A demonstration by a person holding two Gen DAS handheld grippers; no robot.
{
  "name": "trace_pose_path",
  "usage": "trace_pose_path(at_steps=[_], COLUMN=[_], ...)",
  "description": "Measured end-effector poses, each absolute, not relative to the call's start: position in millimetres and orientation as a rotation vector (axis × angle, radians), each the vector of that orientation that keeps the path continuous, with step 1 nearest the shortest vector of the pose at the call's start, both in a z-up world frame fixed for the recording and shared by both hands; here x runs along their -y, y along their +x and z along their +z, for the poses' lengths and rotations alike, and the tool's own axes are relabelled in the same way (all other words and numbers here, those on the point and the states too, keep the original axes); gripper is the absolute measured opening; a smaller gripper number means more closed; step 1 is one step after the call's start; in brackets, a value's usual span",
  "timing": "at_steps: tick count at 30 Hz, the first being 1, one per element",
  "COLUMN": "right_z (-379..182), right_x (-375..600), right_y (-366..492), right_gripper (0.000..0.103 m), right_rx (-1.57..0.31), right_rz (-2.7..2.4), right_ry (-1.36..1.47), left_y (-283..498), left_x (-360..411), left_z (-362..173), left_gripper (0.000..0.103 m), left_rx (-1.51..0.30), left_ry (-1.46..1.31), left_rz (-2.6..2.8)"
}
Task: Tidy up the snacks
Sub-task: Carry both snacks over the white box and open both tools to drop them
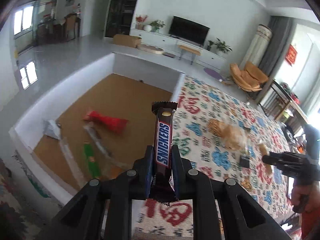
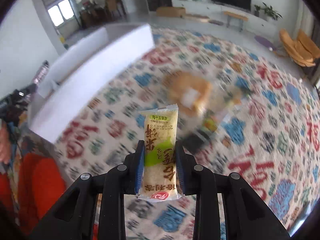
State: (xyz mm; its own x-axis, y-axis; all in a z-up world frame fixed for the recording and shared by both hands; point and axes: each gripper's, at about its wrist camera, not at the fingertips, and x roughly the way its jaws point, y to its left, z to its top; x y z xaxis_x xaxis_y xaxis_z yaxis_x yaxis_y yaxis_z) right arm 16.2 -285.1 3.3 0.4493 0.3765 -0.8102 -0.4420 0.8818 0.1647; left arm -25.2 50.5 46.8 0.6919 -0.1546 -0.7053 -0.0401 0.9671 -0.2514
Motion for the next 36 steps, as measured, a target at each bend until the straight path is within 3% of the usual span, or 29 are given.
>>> trace_pose_path(at_steps=[7,8,10,11,12,17,24,30,36], right_z=[67,66,57,51,46,23,-27,-77,-101], right_x=[101,78,45,31,28,65,205,335,409], right_y=[40,44,51,53,50,30,-16,-38,-40], right_gripper=[0.030,0.031,0.041,0.062,0.071,0.073,0.074,0.077,0.077], right_rx=[-0.860,-0.856,-0.860,-0.864,-0.860,-0.808,-0.744,-0.824,-0.867], right_rz=[0.839,0.856,0.873,0.858,0.832,0.790,0.529,0.206,0.018], right_ry=[-0.003,0.001,0.018,0.009,0.001,-0.009,-0.163,-0.210,-0.123], left_y=[-1,1,3,-1,-8,-41,-66,-51,-18], left_x=[-129,-133,-138,-138,-137,-106,-10,92,152], left_z=[18,13,3,1,0,-3,9,10,-45], left_gripper=[0.017,0.022,0.058,0.088,0.100,0.101,0.101,0.101,0.101], left_rx=[-0.885,-0.887,-0.896,-0.885,-0.856,-0.774,-0.721,-0.763,-0.898], left_ry=[-0.266,-0.259,-0.254,-0.256,-0.260,-0.261,-0.222,-0.079,-0.056], left_rz=[0.158,0.187,0.246,0.275,0.296,0.227,-0.034,-0.225,-0.209])
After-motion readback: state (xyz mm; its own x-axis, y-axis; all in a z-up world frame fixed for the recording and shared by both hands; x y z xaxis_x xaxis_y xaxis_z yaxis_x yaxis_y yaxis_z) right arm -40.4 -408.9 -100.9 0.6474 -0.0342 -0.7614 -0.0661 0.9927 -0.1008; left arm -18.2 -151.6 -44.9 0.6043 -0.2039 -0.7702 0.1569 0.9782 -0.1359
